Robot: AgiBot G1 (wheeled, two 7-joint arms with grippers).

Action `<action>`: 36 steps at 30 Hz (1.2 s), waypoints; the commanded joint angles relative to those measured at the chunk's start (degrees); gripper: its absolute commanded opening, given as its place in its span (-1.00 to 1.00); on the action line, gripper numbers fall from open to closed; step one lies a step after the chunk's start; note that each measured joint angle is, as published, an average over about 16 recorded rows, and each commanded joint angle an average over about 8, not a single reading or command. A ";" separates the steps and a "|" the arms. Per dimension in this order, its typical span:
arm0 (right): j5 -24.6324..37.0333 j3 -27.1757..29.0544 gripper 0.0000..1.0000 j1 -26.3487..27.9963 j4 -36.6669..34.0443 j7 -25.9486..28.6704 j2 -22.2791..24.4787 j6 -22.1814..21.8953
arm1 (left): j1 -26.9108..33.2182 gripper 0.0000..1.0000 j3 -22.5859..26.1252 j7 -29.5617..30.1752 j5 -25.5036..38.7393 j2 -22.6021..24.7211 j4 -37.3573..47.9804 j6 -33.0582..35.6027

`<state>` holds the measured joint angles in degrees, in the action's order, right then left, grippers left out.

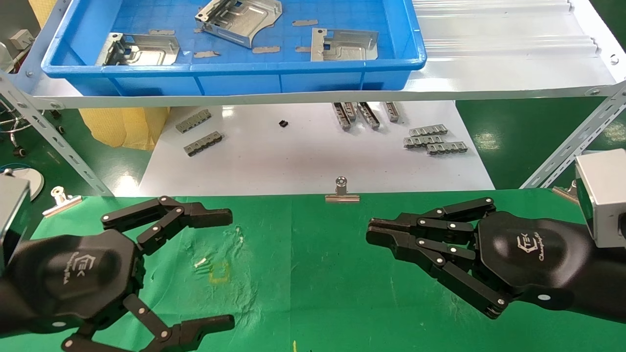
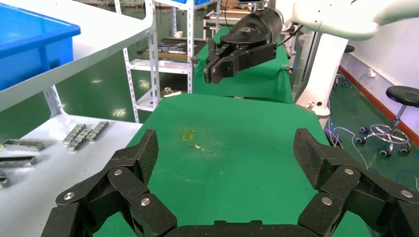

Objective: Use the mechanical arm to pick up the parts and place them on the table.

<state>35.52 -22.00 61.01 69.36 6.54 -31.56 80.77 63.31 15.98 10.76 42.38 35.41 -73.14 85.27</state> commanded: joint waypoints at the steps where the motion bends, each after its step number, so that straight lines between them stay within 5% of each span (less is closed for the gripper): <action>1: 0.00 0.00 -1.00 0.00 0.00 0.00 0.00 0.00 | -0.24 1.00 -0.05 -0.05 -0.09 -0.07 -0.17 -0.03; 9: 0.00 0.00 -1.00 0.00 0.00 0.00 0.00 0.00 | 12.31 1.00 1.17 0.34 4.65 3.71 5.67 -1.24; 18: 0.00 0.00 -1.00 0.00 0.00 0.00 0.00 0.00 | 33.99 1.00 7.04 -2.91 17.27 15.00 29.80 -3.63; 31: 0.00 0.00 -1.00 0.00 0.00 0.00 0.00 0.00 | 49.70 0.98 12.13 -9.00 30.56 30.91 62.05 -28.73; 33: 0.00 0.00 -0.85 0.00 0.00 0.00 0.00 0.00 | 50.60 0.69 12.50 -9.38 31.30 32.32 64.69 -31.24; 36: 0.00 0.00 -0.13 0.00 0.00 0.00 0.00 0.00 | 51.55 -0.05 12.93 -9.78 32.08 33.98 67.65 -34.20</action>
<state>35.52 -22.00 61.01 69.36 6.54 -31.56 80.77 114.57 28.80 1.19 74.22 69.02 -6.31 51.79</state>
